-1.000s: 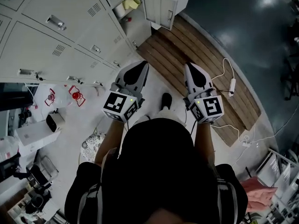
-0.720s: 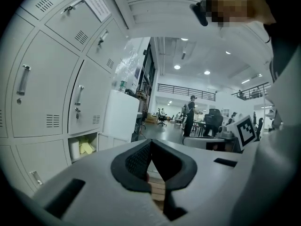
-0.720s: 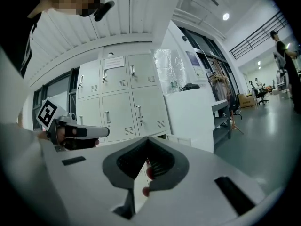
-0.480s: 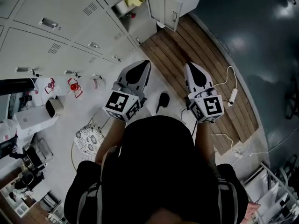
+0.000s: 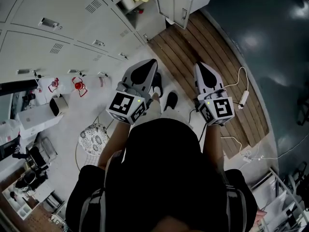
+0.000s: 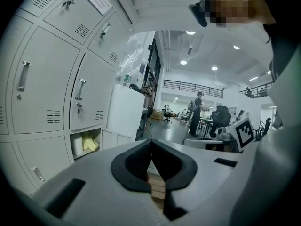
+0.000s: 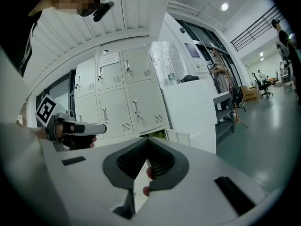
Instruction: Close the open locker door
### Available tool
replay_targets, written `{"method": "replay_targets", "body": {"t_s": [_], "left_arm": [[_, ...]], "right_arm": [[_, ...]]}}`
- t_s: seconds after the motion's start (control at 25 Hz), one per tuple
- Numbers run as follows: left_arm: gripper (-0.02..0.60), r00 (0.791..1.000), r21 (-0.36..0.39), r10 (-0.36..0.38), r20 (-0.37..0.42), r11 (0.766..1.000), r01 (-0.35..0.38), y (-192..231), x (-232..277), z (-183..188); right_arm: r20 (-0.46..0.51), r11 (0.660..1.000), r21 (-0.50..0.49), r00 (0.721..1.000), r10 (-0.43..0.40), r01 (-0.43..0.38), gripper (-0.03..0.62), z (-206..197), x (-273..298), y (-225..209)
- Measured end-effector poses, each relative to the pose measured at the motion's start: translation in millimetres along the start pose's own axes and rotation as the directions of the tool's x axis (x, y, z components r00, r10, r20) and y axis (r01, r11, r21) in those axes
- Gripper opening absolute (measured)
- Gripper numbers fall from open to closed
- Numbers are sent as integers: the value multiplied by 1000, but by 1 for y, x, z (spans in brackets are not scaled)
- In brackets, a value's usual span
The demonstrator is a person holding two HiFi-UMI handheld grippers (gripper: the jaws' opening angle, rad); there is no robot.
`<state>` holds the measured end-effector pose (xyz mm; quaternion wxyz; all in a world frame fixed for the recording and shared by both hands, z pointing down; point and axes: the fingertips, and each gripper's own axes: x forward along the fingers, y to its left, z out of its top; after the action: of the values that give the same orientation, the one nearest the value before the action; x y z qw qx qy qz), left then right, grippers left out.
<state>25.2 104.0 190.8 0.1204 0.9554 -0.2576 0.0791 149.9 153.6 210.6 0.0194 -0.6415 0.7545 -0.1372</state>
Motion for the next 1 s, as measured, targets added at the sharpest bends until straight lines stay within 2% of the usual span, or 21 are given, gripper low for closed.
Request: {"method": "replay_targets", "body": {"t_s": [0.28, 0.64, 1.0], "left_arm": [[17, 999, -4, -42, 5, 999, 42, 28, 29, -1], [17, 990, -18, -134, 51, 991, 136, 72, 91, 19], [17, 981, -6, -195, 0, 981, 195, 123, 147, 3]], "right_arm": [[-46, 999, 1, 998, -37, 37, 3, -5, 28, -5], [-77, 994, -31, 991, -108, 106, 3, -1, 91, -35], [-109, 984, -30, 978, -175, 173, 3, -28, 159, -86]]}}
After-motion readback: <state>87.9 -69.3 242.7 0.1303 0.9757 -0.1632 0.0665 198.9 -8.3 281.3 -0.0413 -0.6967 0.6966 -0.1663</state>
